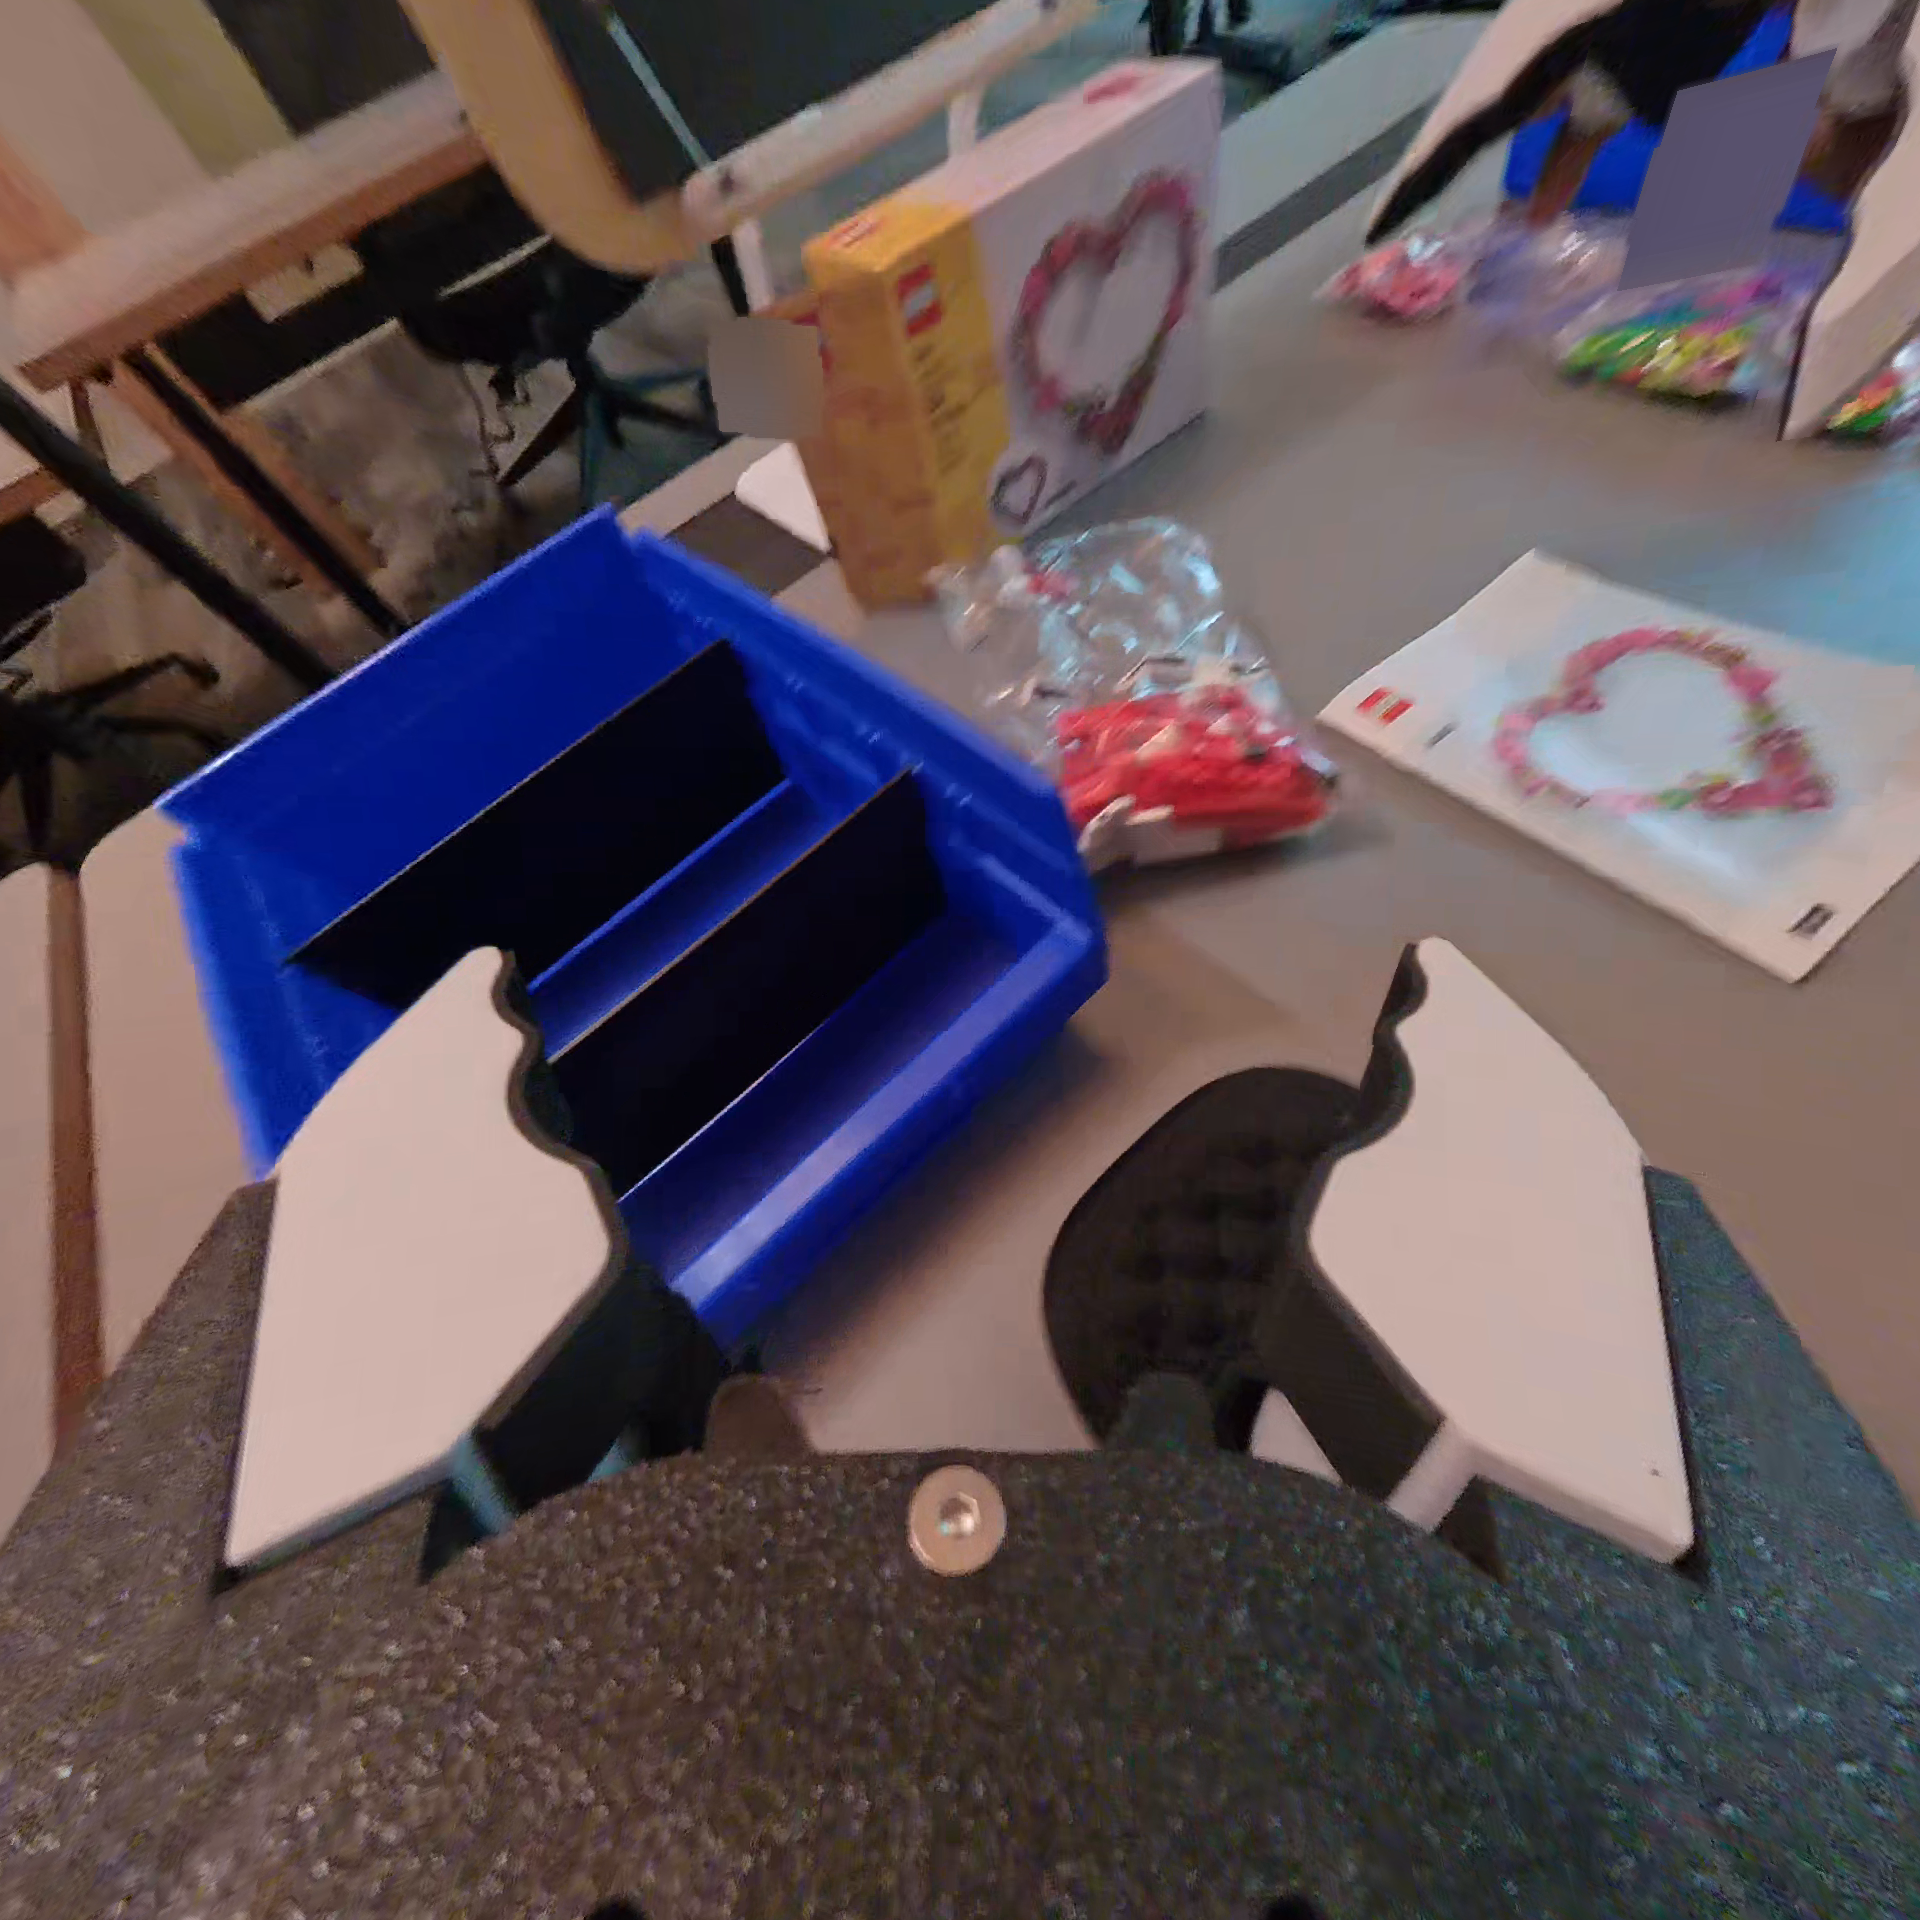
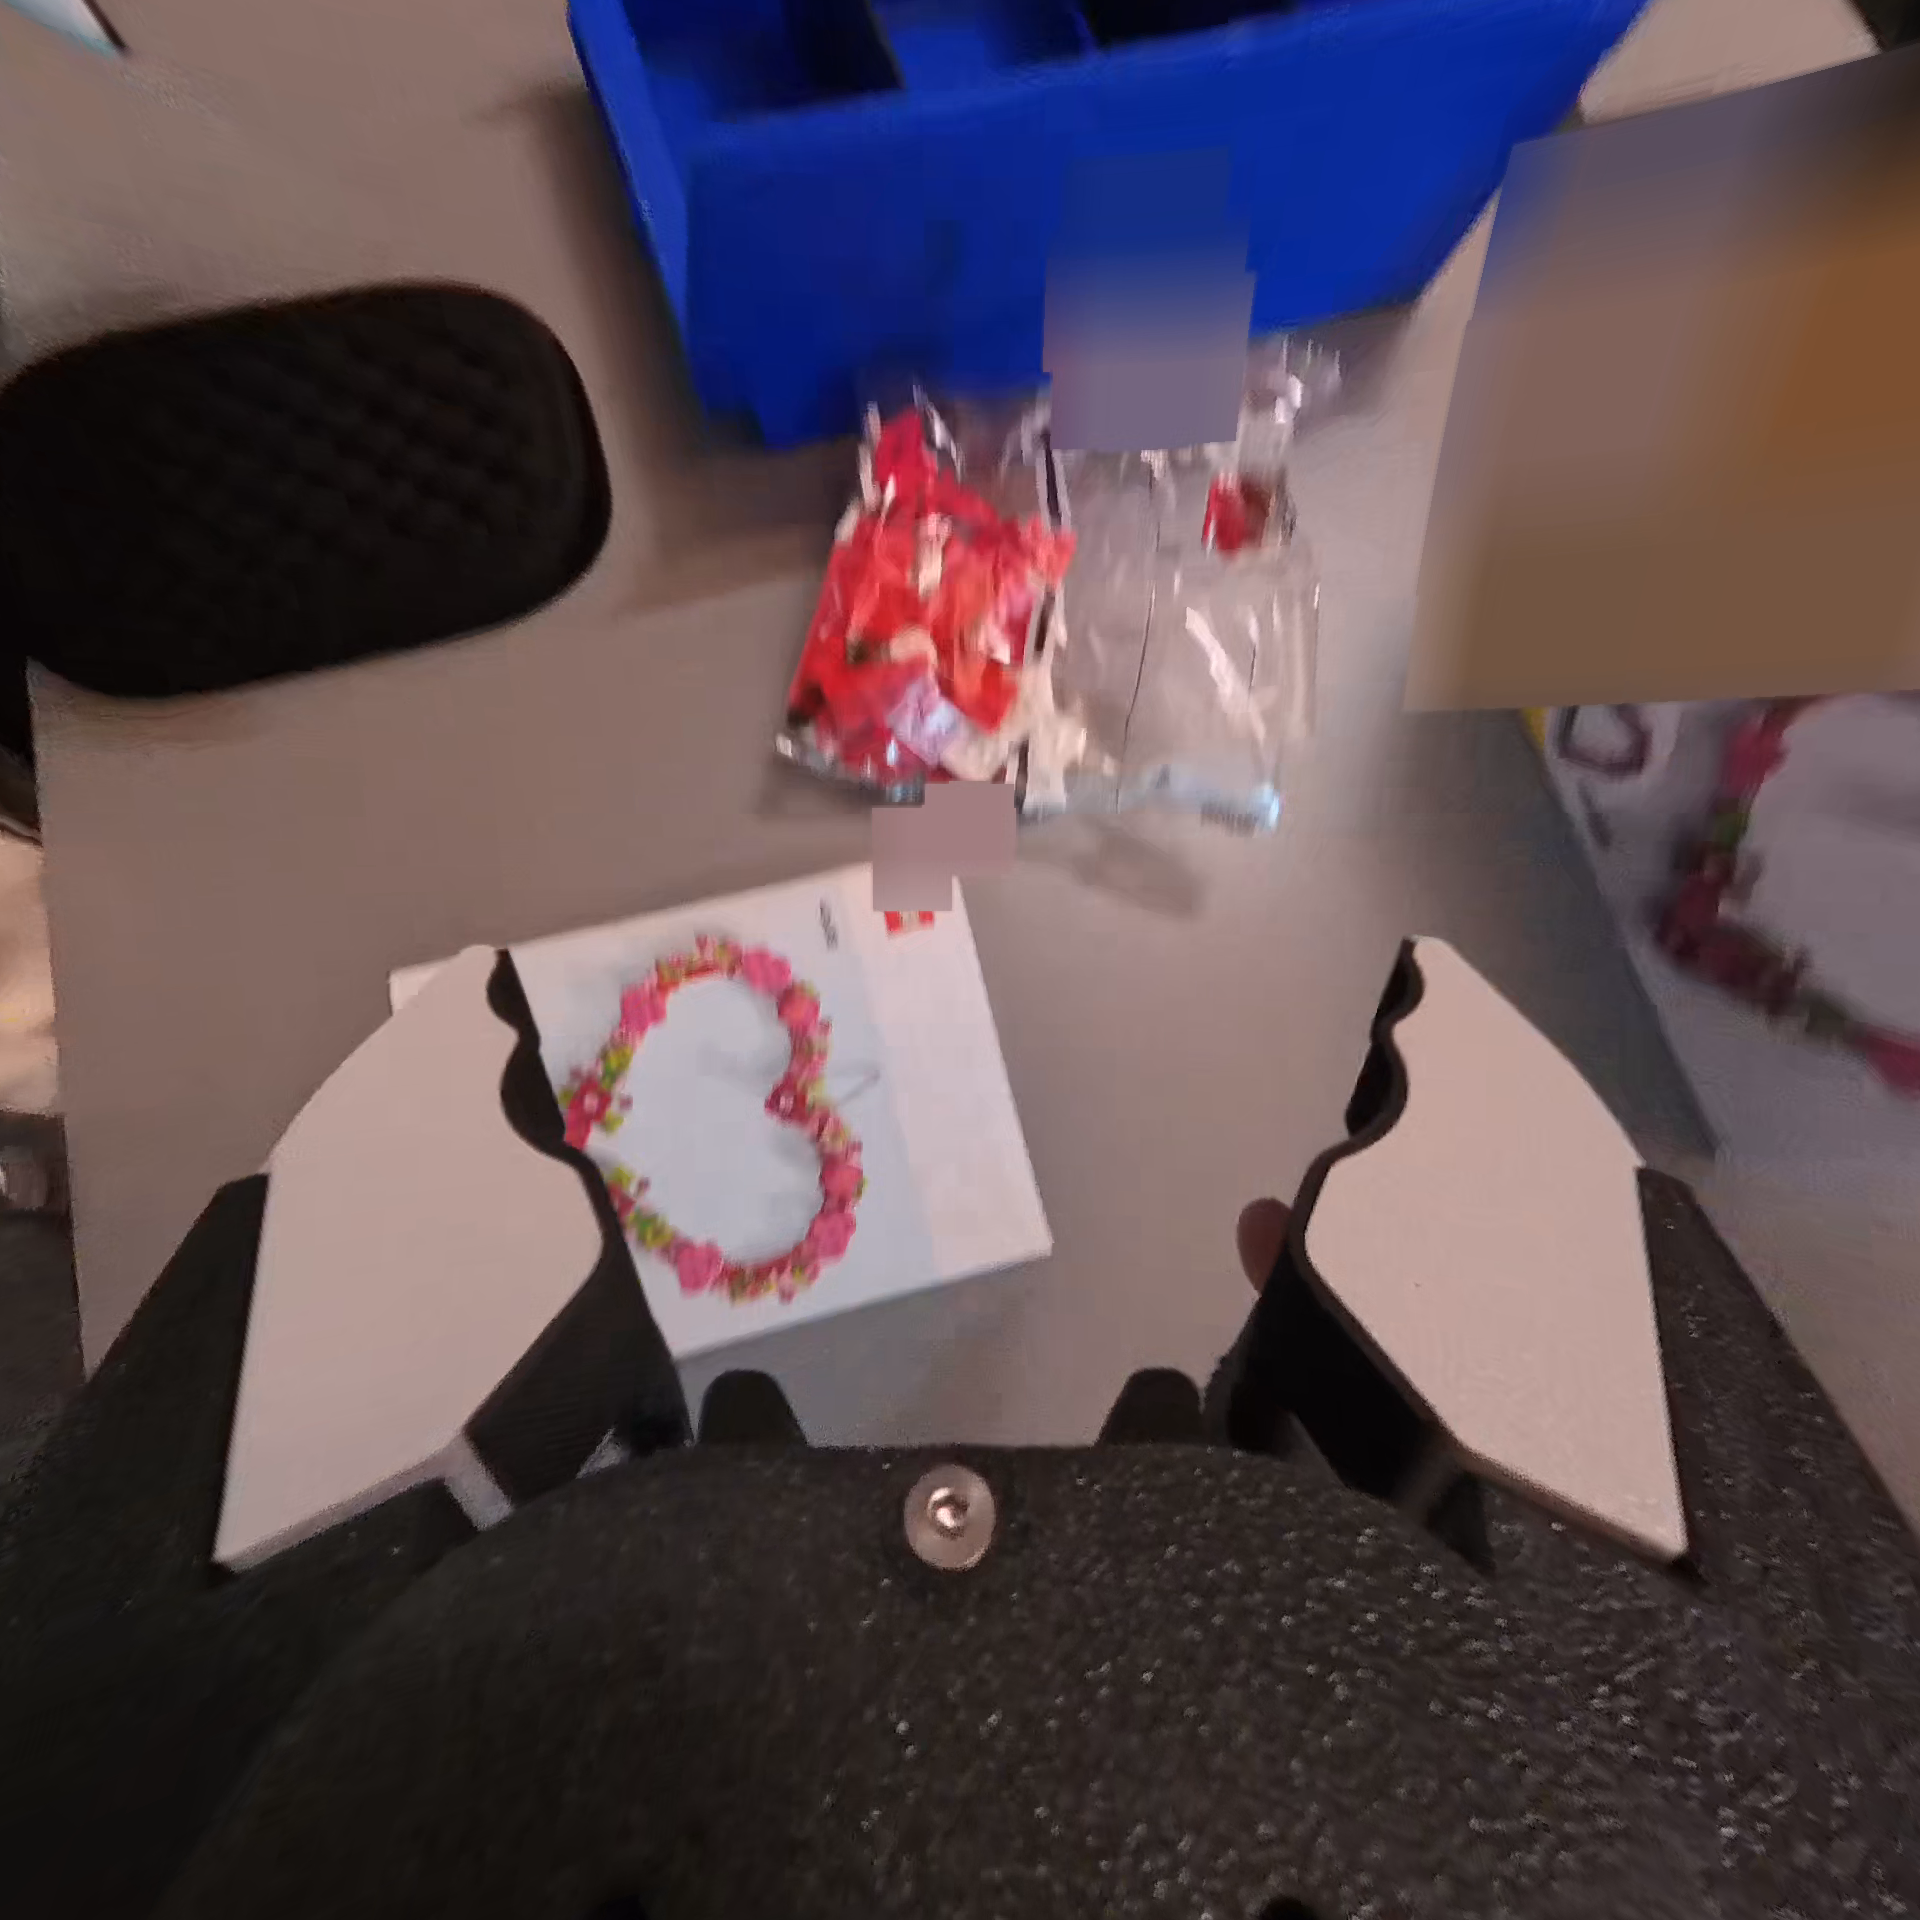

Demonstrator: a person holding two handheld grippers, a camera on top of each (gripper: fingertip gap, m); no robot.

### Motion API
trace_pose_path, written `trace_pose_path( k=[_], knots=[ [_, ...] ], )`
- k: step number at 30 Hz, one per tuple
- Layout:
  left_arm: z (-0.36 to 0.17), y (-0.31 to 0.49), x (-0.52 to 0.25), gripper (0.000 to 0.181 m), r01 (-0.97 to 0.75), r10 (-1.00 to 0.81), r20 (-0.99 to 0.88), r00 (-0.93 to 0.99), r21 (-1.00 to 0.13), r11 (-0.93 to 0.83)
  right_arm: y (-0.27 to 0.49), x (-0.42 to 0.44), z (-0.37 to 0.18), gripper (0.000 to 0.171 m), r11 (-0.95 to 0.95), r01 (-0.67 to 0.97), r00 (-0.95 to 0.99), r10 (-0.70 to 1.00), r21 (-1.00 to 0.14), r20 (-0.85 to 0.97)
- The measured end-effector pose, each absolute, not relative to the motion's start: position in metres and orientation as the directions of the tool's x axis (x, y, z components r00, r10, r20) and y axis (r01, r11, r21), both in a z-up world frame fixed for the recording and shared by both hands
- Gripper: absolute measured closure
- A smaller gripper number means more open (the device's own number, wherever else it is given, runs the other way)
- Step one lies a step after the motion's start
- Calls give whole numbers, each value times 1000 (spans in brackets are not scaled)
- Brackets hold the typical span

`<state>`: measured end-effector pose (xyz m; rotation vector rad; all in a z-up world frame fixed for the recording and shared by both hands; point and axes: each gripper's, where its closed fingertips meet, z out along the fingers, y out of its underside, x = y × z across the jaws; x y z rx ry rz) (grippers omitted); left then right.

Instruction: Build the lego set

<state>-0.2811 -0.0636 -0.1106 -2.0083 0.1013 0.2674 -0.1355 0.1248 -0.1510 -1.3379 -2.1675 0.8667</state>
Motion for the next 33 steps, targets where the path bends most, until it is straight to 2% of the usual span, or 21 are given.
trace_pose_path(
  k=[3,6,12,15,17,18,20,22,24,27,29,30,31,33],
  knots=[
    [-115,-43,-251,35,-168,13,-189,982,-900,-403,136,-100,-165,24,298,628,-375,925,-719,55],
    [-124,-20,-213,35,-148,-77,-129,989,-920,-363,145,-71,-169,25,188,605,-312,950,-774,-12],
    [-162,20,-171,38,-62,-80,-32,996,-909,-413,172,-17,-175,30,13,543,-164,982,-840,-91],
    [-170,35,-145,41,-31,-105,12,994,-914,-406,197,15,-163,33,-76,471,9,997,-879,-82],
    [-170,46,-134,45,-29,-107,14,994,-921,-389,234,46,-148,37,-121,382,228,973,-916,-34],
    [-171,51,-130,45,-30,-108,13,994,-919,-393,255,67,-140,44,-139,328,340,940,-934,-20],
    [-173,63,-128,45,-57,-113,-12,994,-912,-406,297,112,-132,68,-166,252,552,834,-953,1],
    [-174,75,-126,47,-92,-128,-42,991,-904,-416,327,146,-143,84,-214,269,653,757,-939,15],
    [-171,86,-121,49,-119,-152,-60,987,-900,-419,342,161,-169,80,-306,351,673,739,-885,11],
    [-166,100,-113,51,-162,-170,-100,980,-898,-409,348,153,-192,87,-315,447,641,765,-837,54],
    [-167,105,-111,53,-193,-176,-131,976,-891,-412,353,148,-201,106,-281,524,627,766,-804,141],
    [-168,107,-111,52,-198,-175,-135,975,-888,-416,355,145,-205,124,-261,562,614,768,-785,184],
    [-170,107,-111,52,-197,-174,-134,976,-886,-419,354,141,-207,157,-227,597,582,782,-769,221],
    [-173,106,-113,53,-184,-167,-124,978,-887,-424,355,137,-208,160,-165,651,548,778,-741,308]
  ],
)
